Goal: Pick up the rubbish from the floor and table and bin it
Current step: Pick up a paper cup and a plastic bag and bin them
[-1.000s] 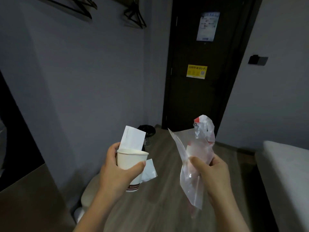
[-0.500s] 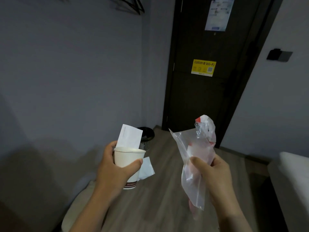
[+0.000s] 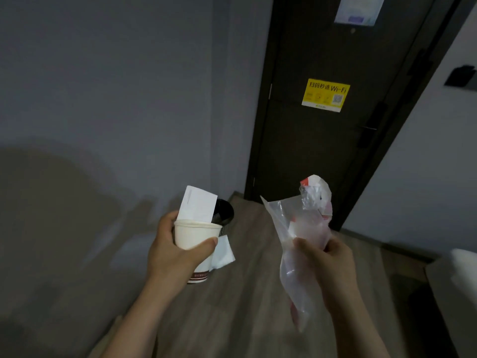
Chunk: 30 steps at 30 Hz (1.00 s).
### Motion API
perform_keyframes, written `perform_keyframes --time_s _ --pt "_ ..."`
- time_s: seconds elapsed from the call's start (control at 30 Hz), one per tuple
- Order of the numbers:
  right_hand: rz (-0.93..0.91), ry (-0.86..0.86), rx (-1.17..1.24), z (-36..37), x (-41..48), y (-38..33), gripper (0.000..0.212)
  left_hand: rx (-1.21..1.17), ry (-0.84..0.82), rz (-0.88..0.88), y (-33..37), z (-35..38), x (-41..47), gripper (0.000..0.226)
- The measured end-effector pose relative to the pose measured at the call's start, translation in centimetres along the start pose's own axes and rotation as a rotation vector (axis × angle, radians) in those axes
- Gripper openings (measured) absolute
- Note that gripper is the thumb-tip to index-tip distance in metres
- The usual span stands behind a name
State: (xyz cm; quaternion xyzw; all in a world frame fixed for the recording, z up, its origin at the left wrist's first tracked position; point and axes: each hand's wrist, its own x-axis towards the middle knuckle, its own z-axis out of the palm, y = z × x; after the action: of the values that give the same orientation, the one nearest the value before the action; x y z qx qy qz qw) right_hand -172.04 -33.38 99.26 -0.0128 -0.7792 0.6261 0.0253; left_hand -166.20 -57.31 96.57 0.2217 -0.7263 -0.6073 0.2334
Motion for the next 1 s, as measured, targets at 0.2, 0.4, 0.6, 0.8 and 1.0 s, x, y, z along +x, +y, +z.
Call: perform_keyframes --time_s 0.2,0.4,0.6,0.8,1.0 --pt "0.050 0.082 -0.094 2.2 9.1 1.4 0.009 0.022 -0.038 -0.053 -1.6 4.5 8.4 0.070" --pt "0.059 0.001 -0.075 5.5 21.5 2.4 0.008 0.068 0.011 -0.037 -2.2 10.4 18.8 0.061" --pt "0.019 -0.042 -0.065 6.4 34.4 1.3 0.009 0.106 0.036 0.005 -0.5 17.4 28.0 0.065" --pt "0.064 -0.089 -0.127 8.2 43.7 2.5 0.009 0.142 -0.004 -0.020 -1.8 21.6 35.5 0.069" --pt "0.123 -0.104 -0.162 13.1 52.6 4.9 0.010 0.140 -0.002 -0.084 -5.9 24.0 45.6 0.066"
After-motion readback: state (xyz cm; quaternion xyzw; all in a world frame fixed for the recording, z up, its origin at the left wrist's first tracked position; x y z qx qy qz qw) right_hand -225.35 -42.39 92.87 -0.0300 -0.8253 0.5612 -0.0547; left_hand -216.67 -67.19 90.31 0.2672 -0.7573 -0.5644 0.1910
